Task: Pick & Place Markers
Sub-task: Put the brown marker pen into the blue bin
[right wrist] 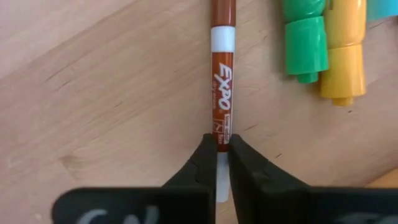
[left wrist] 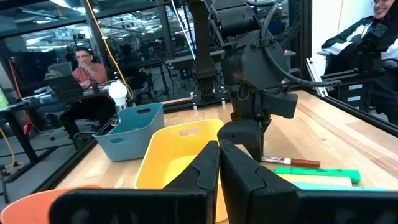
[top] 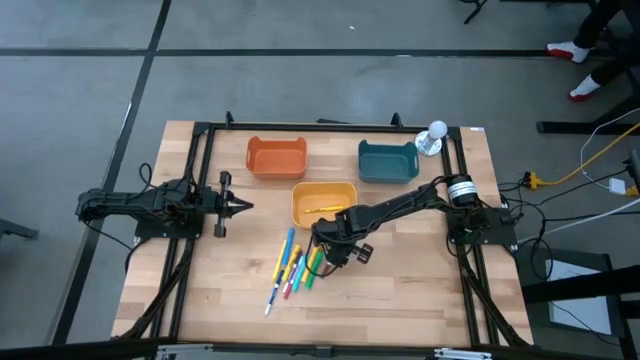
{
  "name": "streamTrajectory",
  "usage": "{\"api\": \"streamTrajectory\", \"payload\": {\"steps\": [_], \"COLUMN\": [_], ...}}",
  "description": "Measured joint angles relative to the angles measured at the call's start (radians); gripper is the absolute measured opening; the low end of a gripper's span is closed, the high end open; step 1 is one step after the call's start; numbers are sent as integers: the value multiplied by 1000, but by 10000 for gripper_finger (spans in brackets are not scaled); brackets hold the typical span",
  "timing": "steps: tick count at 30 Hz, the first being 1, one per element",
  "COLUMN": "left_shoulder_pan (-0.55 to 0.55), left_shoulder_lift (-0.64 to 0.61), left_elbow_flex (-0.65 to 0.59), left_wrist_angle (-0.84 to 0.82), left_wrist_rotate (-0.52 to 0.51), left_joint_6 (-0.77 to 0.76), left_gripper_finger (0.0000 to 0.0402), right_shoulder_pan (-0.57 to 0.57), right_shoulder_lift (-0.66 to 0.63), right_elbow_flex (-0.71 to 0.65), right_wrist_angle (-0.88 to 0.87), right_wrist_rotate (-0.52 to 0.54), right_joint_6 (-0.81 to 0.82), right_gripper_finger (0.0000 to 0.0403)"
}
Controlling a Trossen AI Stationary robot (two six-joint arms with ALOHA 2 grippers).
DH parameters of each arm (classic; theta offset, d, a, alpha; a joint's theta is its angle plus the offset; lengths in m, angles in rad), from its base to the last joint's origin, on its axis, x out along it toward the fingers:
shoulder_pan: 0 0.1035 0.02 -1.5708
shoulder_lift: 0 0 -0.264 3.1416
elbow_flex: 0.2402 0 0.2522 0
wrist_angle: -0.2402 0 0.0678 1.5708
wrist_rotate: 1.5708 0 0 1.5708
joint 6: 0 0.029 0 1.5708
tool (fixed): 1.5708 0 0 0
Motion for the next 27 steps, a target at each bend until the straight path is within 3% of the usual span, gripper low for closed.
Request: {"api": "streamTrajectory", "payload": {"steps": [27], "left_shoulder_pan": [0], "left_shoulder_lift": [0], "left_elbow_flex": [0], "left_wrist_angle": [0], "left_wrist_rotate": [0], "left_joint_6": [0], "left_gripper_finger": [9], "right_shoulder_pan": [0], "right_shoulder_lift": [0], "right_elbow_flex": [48], "right_wrist_angle": [-50], "right_wrist_rotate": [14], "right_joint_6": [27], "right_gripper_finger": [20]}}
